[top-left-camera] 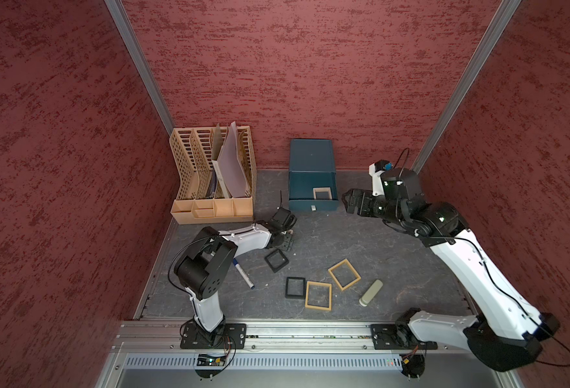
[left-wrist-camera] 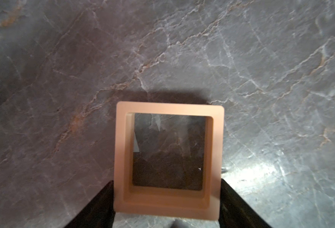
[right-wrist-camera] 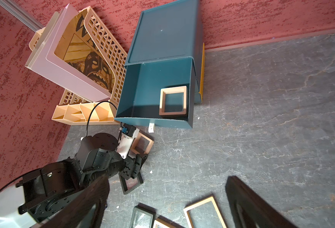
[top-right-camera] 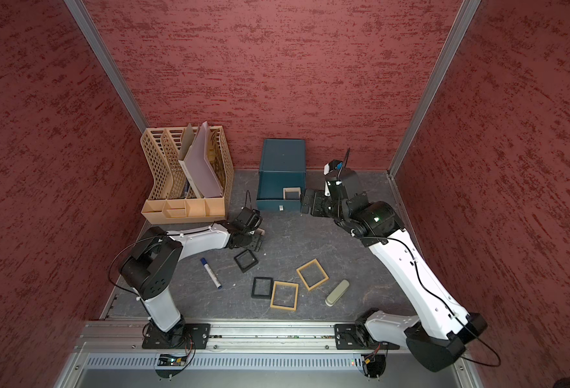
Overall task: Place the brooch boxes into the drawer by color
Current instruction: Pick up the brooch box from the center of the board.
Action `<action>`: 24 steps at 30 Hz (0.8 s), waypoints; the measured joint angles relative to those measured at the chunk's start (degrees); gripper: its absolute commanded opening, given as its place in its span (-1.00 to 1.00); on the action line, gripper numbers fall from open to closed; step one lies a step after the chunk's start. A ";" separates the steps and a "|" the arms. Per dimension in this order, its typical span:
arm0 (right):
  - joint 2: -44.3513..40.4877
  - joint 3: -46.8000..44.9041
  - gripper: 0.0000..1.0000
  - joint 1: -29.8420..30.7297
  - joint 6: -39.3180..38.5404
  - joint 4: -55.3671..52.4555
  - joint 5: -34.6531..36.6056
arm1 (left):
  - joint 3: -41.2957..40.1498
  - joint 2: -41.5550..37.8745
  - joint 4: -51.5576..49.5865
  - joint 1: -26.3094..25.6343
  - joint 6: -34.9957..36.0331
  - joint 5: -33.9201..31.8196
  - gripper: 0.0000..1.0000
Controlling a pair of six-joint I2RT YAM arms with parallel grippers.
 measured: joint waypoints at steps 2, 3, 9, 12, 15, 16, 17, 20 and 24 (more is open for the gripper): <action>0.00 0.00 0.94 0.00 0.04 0.00 0.00 | 0.00 0.00 0.02 -0.37 -0.28 -0.44 0.38; 0.00 0.00 0.94 0.00 0.07 0.00 0.00 | 0.00 0.00 0.00 -0.61 -0.26 -0.79 0.34; 0.00 0.00 0.95 0.00 0.48 0.13 0.00 | 0.00 -0.02 -0.02 -2.19 -0.28 -2.86 0.20; 0.00 0.00 0.95 0.00 0.52 0.35 0.00 | 0.00 -0.15 -0.42 -2.64 -0.44 -3.63 0.17; 0.00 0.00 0.95 0.00 0.55 0.35 0.00 | -0.57 -0.98 -0.61 -2.80 -0.70 -4.48 0.16; 0.00 0.00 0.95 0.00 0.57 0.37 0.00 | -1.05 -1.70 -0.66 -2.80 -0.92 -4.70 0.16; 0.00 0.00 0.95 0.00 0.70 0.37 0.00 | -1.53 -2.45 -0.74 -2.80 -1.16 -4.98 0.15; 0.00 -0.02 0.95 0.00 0.92 0.39 0.00 | -2.84 -5.35 -1.31 -2.80 -2.12 -5.84 0.15; 0.02 -0.37 0.95 0.00 1.18 0.50 0.09 | -4.46 -10.93 -2.89 -2.80 -3.78 -6.40 0.15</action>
